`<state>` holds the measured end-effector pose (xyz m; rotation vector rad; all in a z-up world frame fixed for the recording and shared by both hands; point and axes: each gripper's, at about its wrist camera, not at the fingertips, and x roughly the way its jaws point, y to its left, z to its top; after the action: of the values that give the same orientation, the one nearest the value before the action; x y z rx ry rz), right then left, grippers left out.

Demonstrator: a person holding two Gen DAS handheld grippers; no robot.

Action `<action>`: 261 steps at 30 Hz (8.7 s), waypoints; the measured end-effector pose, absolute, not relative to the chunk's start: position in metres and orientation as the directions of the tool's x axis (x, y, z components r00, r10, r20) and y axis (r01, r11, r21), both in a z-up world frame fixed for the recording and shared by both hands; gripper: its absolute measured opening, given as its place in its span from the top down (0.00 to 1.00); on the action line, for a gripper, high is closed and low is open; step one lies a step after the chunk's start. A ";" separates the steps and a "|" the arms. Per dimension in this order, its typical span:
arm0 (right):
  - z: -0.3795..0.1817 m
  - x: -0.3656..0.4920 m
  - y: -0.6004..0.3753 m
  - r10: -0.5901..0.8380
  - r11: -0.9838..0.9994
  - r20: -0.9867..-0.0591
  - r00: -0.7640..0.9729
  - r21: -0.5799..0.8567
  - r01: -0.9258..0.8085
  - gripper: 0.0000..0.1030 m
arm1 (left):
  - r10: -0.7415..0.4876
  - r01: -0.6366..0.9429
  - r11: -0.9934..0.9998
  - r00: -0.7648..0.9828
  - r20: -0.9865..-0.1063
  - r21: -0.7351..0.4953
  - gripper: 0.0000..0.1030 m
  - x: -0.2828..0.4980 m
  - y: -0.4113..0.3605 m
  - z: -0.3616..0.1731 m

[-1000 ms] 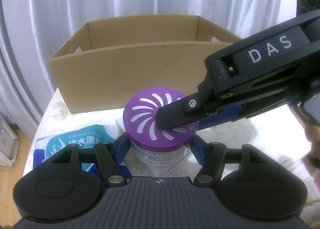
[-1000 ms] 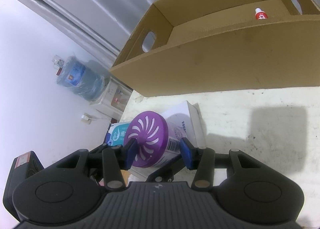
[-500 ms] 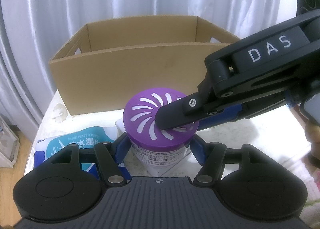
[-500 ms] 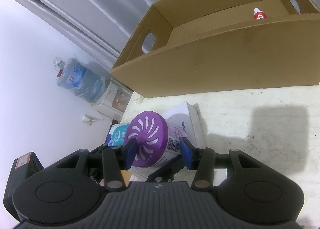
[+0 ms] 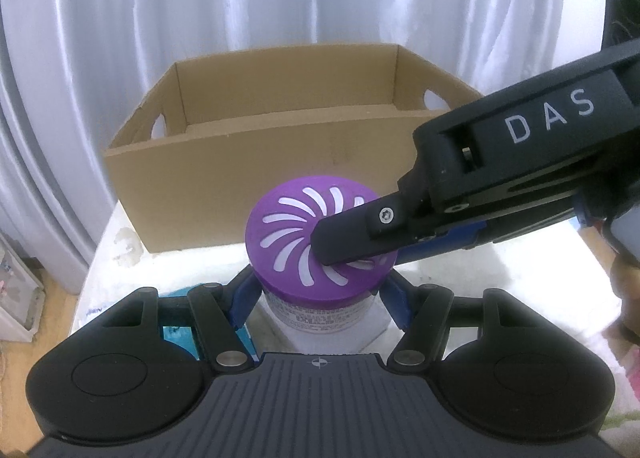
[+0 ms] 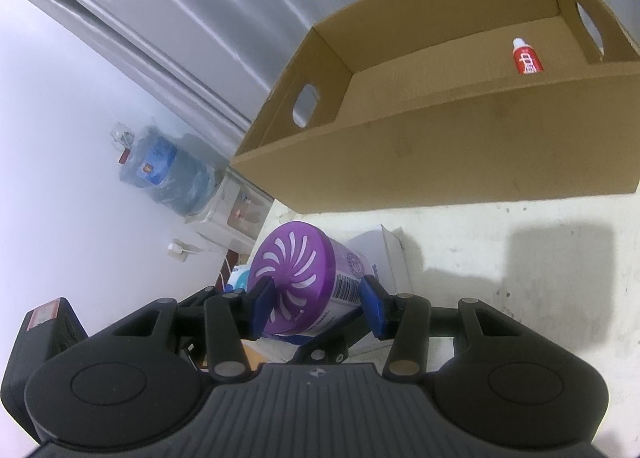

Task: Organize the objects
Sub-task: 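Carry the purple-lidded jar with the right tool over the cardboard box, then lower the jar into the box and open the right tool, then withdraw the right tool from the box toward the white carton, then close the right tool around the white carton box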

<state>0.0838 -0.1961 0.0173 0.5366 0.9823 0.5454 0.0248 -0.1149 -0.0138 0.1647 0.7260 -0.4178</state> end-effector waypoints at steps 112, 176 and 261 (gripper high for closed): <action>0.043 0.366 -0.206 0.670 0.713 -0.644 0.368 0.697 -0.079 0.49 | -0.237 0.421 0.906 0.586 -0.775 0.041 0.37 0.269 -0.154 0.029; -0.017 0.127 -0.199 0.676 0.710 -0.617 0.404 0.692 -0.130 0.11 | -0.414 0.441 0.875 0.472 -0.779 -0.198 0.04 -0.070 -0.101 0.021; -0.063 0.135 -0.263 0.733 0.614 -0.598 0.324 0.787 0.063 0.01 | -0.536 0.571 0.777 0.377 -0.756 -0.266 0.06 0.000 -0.076 -0.021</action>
<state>0.1351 -0.2626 -0.0632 0.8235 1.1768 0.5114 0.0003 -0.0759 -0.0205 0.0421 0.9494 -0.7080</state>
